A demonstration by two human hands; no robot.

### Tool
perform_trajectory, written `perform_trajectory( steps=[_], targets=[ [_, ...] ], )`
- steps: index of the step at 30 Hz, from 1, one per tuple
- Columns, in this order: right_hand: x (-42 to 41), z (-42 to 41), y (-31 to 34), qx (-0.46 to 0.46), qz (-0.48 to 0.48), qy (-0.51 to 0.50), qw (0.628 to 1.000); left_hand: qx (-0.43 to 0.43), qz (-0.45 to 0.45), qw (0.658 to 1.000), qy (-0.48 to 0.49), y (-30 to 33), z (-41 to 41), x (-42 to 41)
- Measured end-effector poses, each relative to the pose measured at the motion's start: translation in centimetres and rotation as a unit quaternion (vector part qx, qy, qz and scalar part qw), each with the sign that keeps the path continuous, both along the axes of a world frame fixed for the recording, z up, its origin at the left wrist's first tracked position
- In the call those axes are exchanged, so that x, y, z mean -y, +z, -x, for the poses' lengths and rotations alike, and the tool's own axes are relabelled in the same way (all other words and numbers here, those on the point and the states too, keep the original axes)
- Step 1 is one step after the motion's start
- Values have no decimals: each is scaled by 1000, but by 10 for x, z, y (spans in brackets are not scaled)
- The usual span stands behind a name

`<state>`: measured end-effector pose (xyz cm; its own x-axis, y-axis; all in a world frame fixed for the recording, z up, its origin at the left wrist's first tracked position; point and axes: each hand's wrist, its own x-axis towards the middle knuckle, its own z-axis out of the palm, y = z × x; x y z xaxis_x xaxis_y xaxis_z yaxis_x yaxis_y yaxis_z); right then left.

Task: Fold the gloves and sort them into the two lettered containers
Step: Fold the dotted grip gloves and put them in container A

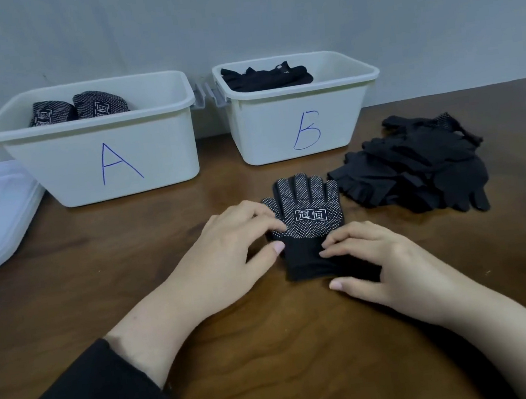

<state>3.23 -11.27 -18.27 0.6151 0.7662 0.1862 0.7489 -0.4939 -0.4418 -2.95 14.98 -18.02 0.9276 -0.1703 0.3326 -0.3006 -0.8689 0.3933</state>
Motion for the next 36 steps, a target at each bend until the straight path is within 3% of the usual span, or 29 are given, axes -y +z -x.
perform_trajectory(
  steps=[3,7,12,19,26,32,36],
  targets=[
    [1,-3,-4,23,-10,-7,1000,-25,-53,996,-69,-4,1,7],
    [-11,-2,-10,108,-13,-25,994,-37,-64,995,-63,-7,-1,12],
    [-17,7,-8,81,-74,-47,993,-18,-90,994,-53,-7,-1,22],
    [-14,6,-4,9,-64,-65,996,2,17,999,-32,-8,-6,19],
    [-21,-3,-7,-55,-130,-156,978,-83,197,976,31,-3,-18,19],
    [-27,-5,-12,76,-82,-183,977,-77,170,982,22,-5,-29,20],
    [-26,-7,-16,153,-40,-137,978,-32,72,997,3,-7,-35,14]
  ],
)
